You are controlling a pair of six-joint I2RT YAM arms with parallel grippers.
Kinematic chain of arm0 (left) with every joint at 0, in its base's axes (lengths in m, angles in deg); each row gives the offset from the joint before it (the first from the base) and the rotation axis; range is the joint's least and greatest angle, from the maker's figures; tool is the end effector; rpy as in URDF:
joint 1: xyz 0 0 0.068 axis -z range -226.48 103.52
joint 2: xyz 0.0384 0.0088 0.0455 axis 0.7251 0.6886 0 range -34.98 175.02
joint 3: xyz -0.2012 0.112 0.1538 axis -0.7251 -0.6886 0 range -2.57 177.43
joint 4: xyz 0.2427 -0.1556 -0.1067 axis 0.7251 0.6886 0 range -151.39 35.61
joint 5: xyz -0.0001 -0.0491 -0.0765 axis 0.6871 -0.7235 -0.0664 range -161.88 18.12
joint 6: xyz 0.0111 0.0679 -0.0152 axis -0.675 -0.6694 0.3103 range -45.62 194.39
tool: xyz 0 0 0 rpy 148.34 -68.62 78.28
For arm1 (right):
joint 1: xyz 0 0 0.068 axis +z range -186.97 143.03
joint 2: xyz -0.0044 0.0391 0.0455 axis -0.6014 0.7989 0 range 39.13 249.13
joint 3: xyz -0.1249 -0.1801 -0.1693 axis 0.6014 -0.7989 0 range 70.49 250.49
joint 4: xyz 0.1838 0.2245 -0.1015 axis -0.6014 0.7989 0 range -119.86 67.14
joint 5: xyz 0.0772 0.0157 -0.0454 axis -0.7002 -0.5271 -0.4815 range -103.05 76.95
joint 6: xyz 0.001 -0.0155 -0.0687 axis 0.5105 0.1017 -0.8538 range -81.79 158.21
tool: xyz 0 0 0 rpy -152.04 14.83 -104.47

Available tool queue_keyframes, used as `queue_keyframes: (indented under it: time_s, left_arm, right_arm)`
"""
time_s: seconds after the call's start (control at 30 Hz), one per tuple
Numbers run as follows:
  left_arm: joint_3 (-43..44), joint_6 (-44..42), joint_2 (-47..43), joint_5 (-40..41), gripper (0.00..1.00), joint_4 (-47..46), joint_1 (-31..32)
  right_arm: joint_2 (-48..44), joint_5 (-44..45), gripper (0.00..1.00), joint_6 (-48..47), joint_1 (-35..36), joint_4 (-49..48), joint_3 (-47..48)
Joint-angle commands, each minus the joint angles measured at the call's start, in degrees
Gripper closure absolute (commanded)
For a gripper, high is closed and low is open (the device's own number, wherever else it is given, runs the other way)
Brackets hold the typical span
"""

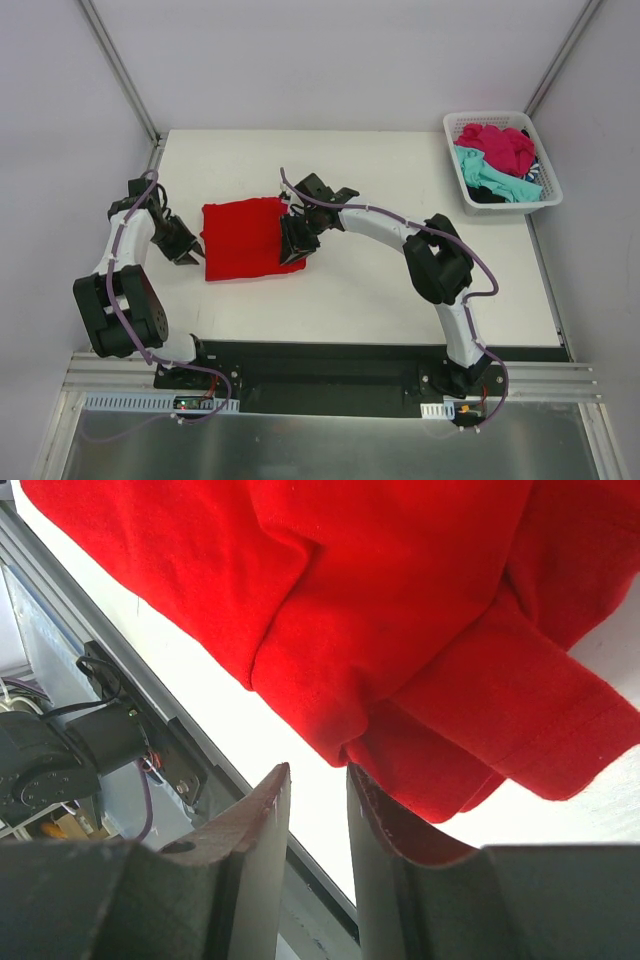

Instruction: Fold and stack the t-shirts

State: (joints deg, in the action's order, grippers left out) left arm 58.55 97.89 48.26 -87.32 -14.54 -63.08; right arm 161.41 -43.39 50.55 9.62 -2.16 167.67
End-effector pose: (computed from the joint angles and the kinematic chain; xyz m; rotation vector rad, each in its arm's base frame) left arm 0.3202 0.0795 0.2040 -0.8826 2.6206 -0.4051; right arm 0.3425 0.4045 0.1716 -1.0053 2.4463 1.0579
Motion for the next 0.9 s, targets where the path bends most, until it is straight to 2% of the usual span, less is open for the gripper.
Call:
queue_keyframes:
  time_s: [0.0, 0.37, 0.47, 0.6, 0.87]
  left_arm:
    - [-1.0, 0.75, 0.87, -2.04, 0.73, -0.97, -0.27]
    - [-3.03, 2.16, 2.54, -5.83, 0.73, -4.83, -0.19]
    - [-3.73, 2.42, 2.89, -6.35, 0.8, -5.71, -0.27]
    - [-4.52, 2.68, 2.98, -7.67, 1.0, -6.68, -0.19]
    - [-4.52, 2.77, 2.63, -8.73, 1.0, -6.86, -0.19]
  right_arm:
    - [-3.72, -0.06, 0.68, -1.17, -0.36, 1.3, 2.74]
    - [-3.63, -0.5, 0.68, -1.18, -0.8, 1.48, 2.66]
    - [-3.45, -0.41, 0.68, -1.18, -0.88, 1.39, 2.57]
    - [-2.58, -0.24, 0.68, -1.09, -1.06, 1.48, 2.22]
    - [-1.87, -0.06, 0.66, -1.7, -2.03, 0.69, 1.07]
